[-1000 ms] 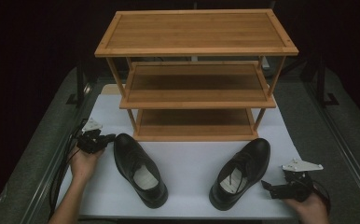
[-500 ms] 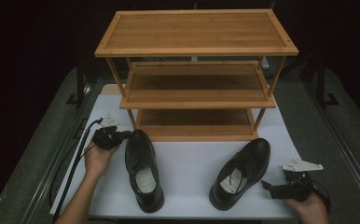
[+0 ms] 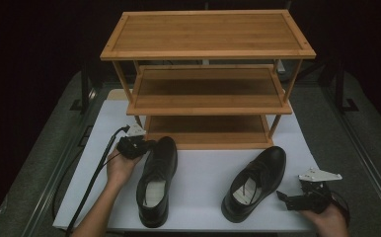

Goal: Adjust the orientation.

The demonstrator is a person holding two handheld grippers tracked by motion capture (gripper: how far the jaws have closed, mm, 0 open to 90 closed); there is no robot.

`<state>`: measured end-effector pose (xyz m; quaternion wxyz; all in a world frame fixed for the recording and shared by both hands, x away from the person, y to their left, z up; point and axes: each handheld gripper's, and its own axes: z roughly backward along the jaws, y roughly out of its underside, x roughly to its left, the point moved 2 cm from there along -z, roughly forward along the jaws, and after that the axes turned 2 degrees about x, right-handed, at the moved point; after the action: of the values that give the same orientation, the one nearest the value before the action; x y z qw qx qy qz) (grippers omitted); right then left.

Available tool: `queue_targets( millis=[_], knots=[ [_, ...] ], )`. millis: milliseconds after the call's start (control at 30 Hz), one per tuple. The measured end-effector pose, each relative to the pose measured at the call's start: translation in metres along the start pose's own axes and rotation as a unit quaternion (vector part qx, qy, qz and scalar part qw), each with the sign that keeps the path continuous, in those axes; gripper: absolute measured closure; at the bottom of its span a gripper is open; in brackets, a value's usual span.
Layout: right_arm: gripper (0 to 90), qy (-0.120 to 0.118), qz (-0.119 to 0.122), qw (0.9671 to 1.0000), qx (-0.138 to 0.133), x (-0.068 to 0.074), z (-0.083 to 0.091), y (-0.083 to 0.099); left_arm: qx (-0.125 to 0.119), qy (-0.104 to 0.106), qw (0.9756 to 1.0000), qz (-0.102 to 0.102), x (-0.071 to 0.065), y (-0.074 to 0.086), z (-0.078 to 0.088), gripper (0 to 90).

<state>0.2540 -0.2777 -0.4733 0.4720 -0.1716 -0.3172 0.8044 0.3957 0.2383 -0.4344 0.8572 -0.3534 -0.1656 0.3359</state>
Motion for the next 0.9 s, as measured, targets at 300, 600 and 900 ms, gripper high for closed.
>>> queue_targets(
  millis=[300, 600, 900],
  knots=[
    [1.4, 0.000, 0.000, 1.0000, 0.000, 0.000, 0.000, 0.000, -0.011, 0.016, 0.9998, 0.010, -0.011, 0.020, 0.039, 90.0],
    [1.5, 0.001, 0.000, 1.0000, 0.000, 0.000, 0.000, 0.000, -0.005, 0.046, 0.9988, 0.015, -0.033, 0.059, 0.072, 90.0],
    [1.5, 0.001, 0.000, 1.0000, 0.000, 0.000, 0.000, 0.000, 0.027, 0.077, 0.9967, -0.003, -0.054, 0.078, 0.066, 90.0]
  ],
)
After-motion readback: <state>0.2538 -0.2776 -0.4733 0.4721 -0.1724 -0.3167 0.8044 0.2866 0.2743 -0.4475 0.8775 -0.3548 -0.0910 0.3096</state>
